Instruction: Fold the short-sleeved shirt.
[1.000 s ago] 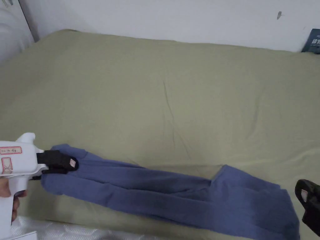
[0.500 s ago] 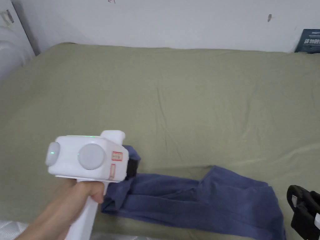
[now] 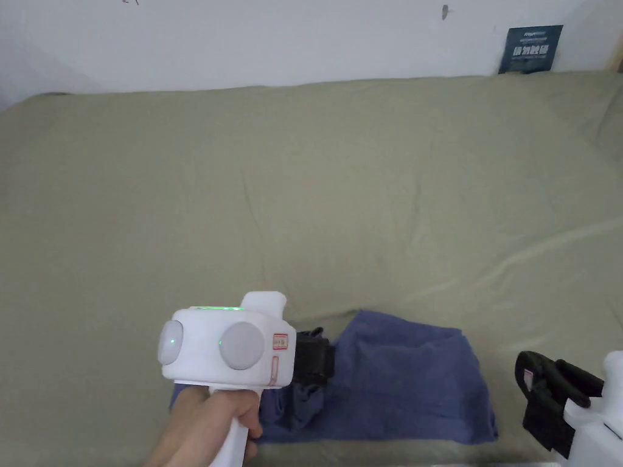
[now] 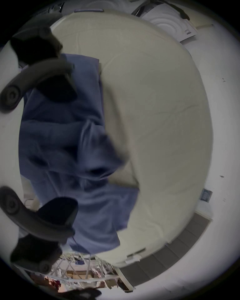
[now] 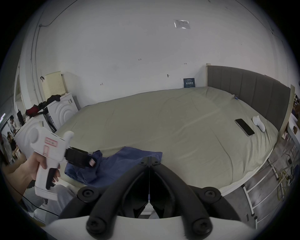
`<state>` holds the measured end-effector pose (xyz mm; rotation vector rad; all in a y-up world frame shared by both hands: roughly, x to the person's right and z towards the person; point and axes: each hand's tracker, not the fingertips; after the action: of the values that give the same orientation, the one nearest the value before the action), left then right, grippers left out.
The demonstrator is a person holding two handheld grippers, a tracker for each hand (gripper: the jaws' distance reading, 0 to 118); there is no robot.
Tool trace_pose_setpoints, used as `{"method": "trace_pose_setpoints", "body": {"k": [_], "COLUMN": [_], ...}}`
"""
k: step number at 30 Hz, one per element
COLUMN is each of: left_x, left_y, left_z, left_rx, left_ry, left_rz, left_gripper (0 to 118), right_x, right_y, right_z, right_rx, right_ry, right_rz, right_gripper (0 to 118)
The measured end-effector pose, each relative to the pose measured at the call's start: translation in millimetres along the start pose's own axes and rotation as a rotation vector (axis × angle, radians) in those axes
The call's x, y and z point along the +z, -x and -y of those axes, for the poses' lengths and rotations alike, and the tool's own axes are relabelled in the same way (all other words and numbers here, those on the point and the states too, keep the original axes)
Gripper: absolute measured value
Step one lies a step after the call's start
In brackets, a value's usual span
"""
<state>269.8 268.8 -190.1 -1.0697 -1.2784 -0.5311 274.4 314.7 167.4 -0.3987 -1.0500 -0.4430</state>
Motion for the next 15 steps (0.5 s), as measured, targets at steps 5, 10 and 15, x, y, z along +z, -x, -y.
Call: {"method": "trace_pose_setpoints", "body": {"k": [5, 10, 15], "left_x": [48.9, 28.0, -29.7], "left_y": [33.5, 75.8, 66.7], "left_z": [-5.6, -3.7, 9.2], "left_rx": [0.096, 0.166, 0.224], "left_ry": [-0.119, -0.051, 0.083], "left_rz": [0.052, 0.024, 0.111], "left_gripper": [103, 0, 0], "right_x": [-6.6, -10.6, -11.3], "right_y": [0.7, 7.2, 10.7], "right_z": [1.7, 2.4, 1.6], "right_rx": [-0.015, -0.004, 0.011], "right_ry": [0.012, 0.027, 0.037], "right_rz": [-0.01, -0.034, -0.037], "right_gripper": [2, 2, 2]}}
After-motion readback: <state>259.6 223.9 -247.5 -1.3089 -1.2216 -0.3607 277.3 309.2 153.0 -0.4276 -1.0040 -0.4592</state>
